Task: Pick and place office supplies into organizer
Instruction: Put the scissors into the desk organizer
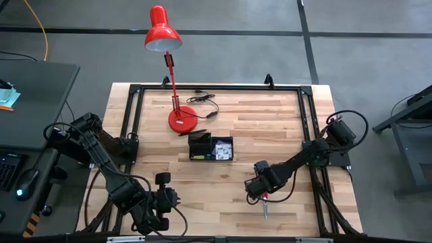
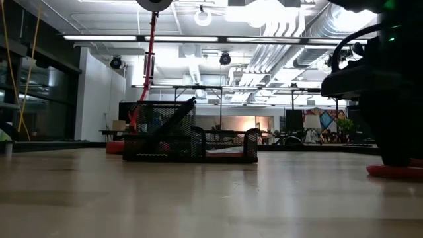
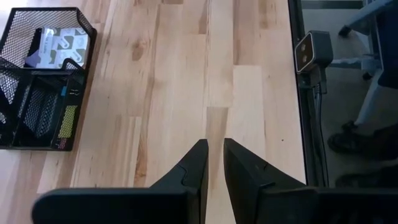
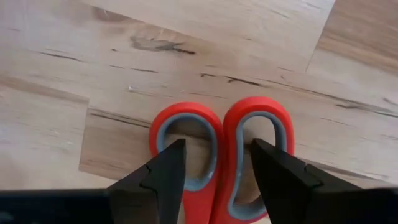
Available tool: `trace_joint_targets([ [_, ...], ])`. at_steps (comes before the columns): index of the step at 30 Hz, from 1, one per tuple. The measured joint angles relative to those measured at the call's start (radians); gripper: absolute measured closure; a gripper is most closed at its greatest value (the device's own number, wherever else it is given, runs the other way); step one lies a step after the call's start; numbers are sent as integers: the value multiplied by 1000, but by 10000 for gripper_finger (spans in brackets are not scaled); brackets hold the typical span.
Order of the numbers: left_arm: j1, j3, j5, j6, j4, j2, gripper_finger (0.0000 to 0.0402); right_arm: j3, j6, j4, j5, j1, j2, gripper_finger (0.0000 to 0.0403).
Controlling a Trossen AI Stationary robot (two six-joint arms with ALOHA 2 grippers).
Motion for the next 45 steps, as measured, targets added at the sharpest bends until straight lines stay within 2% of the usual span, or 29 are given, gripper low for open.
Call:
trace_joint_targets([
  [15,0,0,-16,0,0,0,364,0,-26,-1,19,4,-8,364],
  [20,0,0,-16,0,-1,0,364,-2,1,-41,110,17,-71,392],
  [27,0,0,-16,-1,-1,0,364,-3,19,-100,226,22,-183,397],
  [32,0,0,-16,-36,-30,-2,364,-3,-43,-25,467,9,-270,398],
  [35,0,0,-23,-73,-62,-9,364,-2,-147,32,610,-31,-304,398],
  [38,0,0,-36,-121,-96,-19,364,-2,-344,157,701,-92,-310,398],
  [45,0,0,-77,-263,-146,-32,364,-1,-1004,638,796,-301,-302,398],
])
